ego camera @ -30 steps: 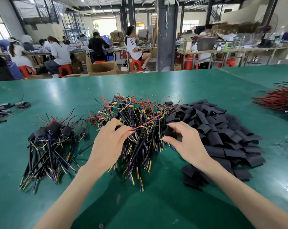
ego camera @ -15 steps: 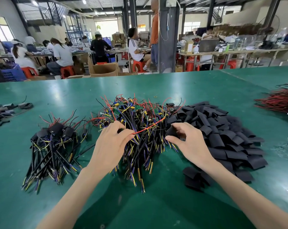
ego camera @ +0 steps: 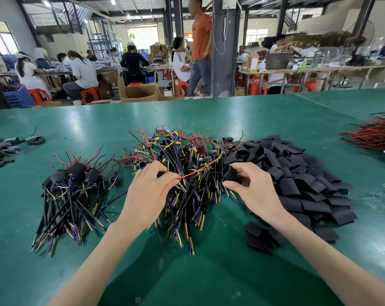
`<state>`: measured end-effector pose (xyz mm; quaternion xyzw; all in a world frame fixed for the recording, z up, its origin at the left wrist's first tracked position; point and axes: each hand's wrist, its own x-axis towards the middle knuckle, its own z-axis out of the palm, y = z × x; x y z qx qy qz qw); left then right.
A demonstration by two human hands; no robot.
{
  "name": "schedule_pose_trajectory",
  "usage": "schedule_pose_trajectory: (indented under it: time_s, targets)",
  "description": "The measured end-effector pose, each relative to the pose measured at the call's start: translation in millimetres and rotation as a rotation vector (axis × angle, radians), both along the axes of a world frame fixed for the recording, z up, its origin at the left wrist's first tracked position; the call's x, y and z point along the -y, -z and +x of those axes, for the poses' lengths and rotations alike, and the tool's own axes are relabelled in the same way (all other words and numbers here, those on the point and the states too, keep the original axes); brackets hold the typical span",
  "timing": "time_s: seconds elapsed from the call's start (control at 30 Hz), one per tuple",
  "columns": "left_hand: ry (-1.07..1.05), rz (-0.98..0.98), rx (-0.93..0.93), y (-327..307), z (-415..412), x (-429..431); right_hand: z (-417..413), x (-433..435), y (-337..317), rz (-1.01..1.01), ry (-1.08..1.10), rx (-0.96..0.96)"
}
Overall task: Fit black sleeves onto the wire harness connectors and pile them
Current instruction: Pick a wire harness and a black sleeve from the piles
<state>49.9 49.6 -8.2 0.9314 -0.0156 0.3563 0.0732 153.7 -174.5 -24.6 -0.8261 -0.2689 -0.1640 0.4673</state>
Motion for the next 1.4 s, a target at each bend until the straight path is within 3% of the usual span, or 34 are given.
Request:
schedule_pose_trajectory:
  time_s: [0.4, 1.13, 1.2, 1.27, 1.33, 1.4]
  targets:
    - [-0.006, 0.010, 0.046, 2, 1, -1, -2, 1, -2, -0.018, -0.025, -0.019]
    - [0.090, 0.153, -0.033, 3, 1, 0, -2, 3, -6, 0.011, -0.063, 0.011]
    - [0.070, 0.161, -0.035, 3, 1, 1, -3, 3, -7, -0.094, -0.057, 0.145]
    - [0.067, 0.146, -0.078, 3, 1, 5, -5, 3, -6, -0.279, -0.011, 0.400]
    - [0.129, 0.060, -0.170, 4, -1, 11, -9, 0, -7, -0.424, 0.045, 0.599]
    - [0.219, -0.075, -0.228, 7, -2, 20, -15, -6, -5, -0.464, 0.038, 0.676]
